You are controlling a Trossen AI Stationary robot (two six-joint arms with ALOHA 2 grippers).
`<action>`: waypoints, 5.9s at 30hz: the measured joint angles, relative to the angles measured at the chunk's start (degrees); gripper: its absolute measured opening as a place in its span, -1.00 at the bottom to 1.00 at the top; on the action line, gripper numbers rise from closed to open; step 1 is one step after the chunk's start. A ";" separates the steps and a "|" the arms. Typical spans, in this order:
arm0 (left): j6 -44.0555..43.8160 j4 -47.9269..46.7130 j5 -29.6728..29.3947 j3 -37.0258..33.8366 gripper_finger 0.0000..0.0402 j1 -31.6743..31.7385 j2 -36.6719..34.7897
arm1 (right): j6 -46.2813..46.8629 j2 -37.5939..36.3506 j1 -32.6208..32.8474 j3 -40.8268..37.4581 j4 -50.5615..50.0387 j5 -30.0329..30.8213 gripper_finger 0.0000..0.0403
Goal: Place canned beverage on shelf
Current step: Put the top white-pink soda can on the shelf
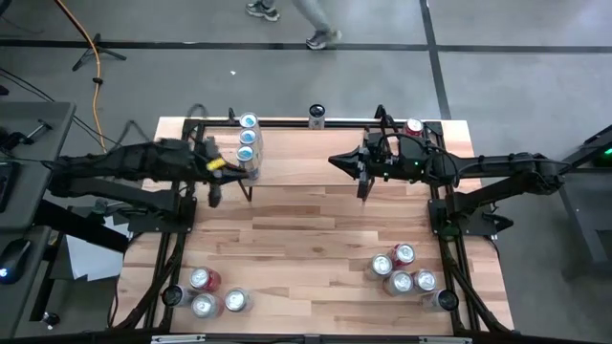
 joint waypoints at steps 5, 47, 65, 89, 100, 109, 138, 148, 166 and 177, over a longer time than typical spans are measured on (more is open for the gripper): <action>7.62 5.53 0.23 3.40 -1.00 -1.59 -2.71 | 1.28 0.00 0.02 0.00 1.84 -0.06 -1.00; 10.52 20.91 -6.61 3.32 -1.00 -1.57 -7.64 | 9.95 35.85 -23.82 51.98 -50.89 15.55 0.59; 10.98 18.61 -7.28 3.32 -1.00 -1.57 -9.38 | 27.02 64.21 -29.97 77.59 -71.39 8.31 0.59; 9.91 19.08 -9.14 3.32 -1.00 -1.59 -9.27 | 26.96 66.53 -28.04 77.42 -73.37 11.20 0.50; 9.93 19.80 -9.14 3.32 -1.00 -1.57 -9.27 | 21.87 66.42 -28.42 78.80 -76.67 10.23 0.17; 9.91 19.83 -9.16 3.32 -1.00 -1.57 -9.27 | 13.32 58.37 -27.74 80.24 -77.08 13.57 0.17; 8.38 19.95 -13.64 3.30 -1.00 -1.58 -8.92 | -0.07 42.10 -10.62 79.34 -96.59 0.14 0.17; 8.36 19.94 -13.64 3.30 -1.00 -1.58 -8.90 | 1.25 43.66 -10.84 79.34 -96.22 0.22 0.17; 8.38 19.93 -13.60 3.30 -1.00 -1.57 -8.81 | 0.81 45.34 -10.81 79.45 -92.50 -2.91 0.52; 8.45 19.89 -13.59 3.31 -1.00 -1.57 -8.83 | -6.85 39.84 -10.63 79.47 -92.31 -1.06 0.54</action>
